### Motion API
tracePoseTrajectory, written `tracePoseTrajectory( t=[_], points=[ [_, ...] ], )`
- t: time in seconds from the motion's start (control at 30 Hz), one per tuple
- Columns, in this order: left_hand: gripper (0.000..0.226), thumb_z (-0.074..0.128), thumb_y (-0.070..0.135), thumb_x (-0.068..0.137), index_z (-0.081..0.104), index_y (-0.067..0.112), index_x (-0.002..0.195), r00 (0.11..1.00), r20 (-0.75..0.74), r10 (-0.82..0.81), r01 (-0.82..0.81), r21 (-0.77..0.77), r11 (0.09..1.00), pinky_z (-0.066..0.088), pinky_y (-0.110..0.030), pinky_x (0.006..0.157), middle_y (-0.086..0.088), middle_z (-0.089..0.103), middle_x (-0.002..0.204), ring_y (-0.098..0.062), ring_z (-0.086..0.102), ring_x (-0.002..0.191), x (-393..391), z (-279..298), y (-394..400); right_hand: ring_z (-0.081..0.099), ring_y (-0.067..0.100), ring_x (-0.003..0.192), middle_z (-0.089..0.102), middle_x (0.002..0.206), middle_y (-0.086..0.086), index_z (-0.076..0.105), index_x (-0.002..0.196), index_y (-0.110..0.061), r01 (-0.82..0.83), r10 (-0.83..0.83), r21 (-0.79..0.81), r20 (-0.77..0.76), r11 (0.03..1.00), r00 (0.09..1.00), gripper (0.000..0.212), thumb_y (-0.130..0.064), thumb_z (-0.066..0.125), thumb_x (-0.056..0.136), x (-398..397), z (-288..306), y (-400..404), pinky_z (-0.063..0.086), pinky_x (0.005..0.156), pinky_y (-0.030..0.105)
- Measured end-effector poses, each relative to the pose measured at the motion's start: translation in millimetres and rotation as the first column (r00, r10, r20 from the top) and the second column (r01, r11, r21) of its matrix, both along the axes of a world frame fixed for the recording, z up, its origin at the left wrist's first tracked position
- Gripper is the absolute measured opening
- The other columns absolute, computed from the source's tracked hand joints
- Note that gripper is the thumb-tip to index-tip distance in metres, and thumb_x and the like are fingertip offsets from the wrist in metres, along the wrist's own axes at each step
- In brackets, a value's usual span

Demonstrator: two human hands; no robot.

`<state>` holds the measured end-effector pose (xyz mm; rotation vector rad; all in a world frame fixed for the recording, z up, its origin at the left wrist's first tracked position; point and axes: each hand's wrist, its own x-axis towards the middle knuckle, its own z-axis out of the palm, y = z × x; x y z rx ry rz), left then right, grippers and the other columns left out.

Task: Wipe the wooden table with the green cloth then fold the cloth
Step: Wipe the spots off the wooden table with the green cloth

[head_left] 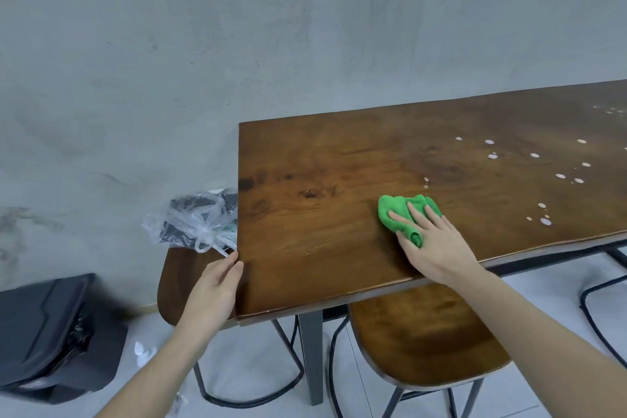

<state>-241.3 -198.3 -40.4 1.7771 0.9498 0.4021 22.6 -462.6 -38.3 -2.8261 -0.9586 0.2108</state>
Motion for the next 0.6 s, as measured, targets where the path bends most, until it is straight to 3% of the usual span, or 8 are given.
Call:
tracePoseTrajectory(
  t=[0.1, 0.27, 0.37, 0.43, 0.6],
  points=[
    [0.038, 0.046, 0.035, 0.101, 0.055, 0.025, 0.136, 1.0, 0.009, -0.003, 0.003, 0.008, 1.0, 0.033, -0.026, 0.102, 0.013, 0.05, 0.135, -0.008, 0.047, 0.121, -2, 2, -1, -0.003, 0.022, 0.157, 0.004, 0.17, -0.01, 0.008, 0.154, -0.059, -0.024, 0.023, 0.017, 0.058, 1.0, 0.998, 0.052, -0.061, 0.018, 0.103, -25, -5, 1, -0.002, 0.127, 0.04],
    [0.032, 0.046, 0.034, 0.101, 0.06, 0.028, 0.129, 0.999, 0.039, -0.02, 0.022, -0.035, 0.999, 0.034, -0.022, 0.095, 0.014, 0.055, 0.129, -0.004, 0.051, 0.114, -9, -1, -3, -0.008, 0.024, 0.156, -0.003, 0.168, -0.009, 0.002, 0.153, -0.059, -0.198, 0.196, 0.022, 0.067, 0.98, 0.978, 0.054, -0.064, 0.01, 0.1, -78, -4, 40, -0.006, 0.127, 0.043],
    [0.021, 0.048, 0.043, 0.099, 0.069, 0.041, 0.102, 0.998, 0.068, 0.0, 0.009, -0.129, 0.992, 0.047, -0.028, 0.091, 0.018, 0.067, 0.112, -0.003, 0.063, 0.102, -16, -5, 0, -0.007, 0.028, 0.156, -0.002, 0.169, -0.006, 0.003, 0.155, -0.056, -0.323, 0.321, 0.007, 0.071, 0.946, 0.944, 0.056, -0.062, 0.013, 0.101, -109, -3, 87, -0.004, 0.127, 0.048],
    [0.027, 0.048, 0.051, 0.096, 0.072, 0.04, 0.097, 0.996, 0.081, 0.023, -0.008, -0.188, 0.982, 0.053, -0.039, 0.092, 0.012, 0.073, 0.105, -0.011, 0.068, 0.1, -21, -9, 4, -0.004, 0.03, 0.157, 0.004, 0.17, -0.004, 0.011, 0.157, -0.053, -0.409, 0.406, 0.025, 0.065, 0.912, 0.911, 0.058, -0.06, 0.019, 0.1, -131, -3, 118, -0.004, 0.126, 0.049],
    [0.036, 0.043, 0.04, 0.101, 0.074, 0.032, 0.084, 0.991, 0.104, 0.089, -0.061, -0.246, 0.967, 0.055, -0.041, 0.086, 0.0, 0.077, 0.085, -0.018, 0.073, 0.086, -32, -9, 7, 0.01, 0.031, 0.157, 0.021, 0.168, -0.005, 0.03, 0.154, -0.05, -0.604, 0.595, 0.087, 0.108, 0.792, 0.796, 0.057, -0.058, 0.027, 0.098, -166, -15, 140, 0.006, 0.126, 0.051]
  ],
)
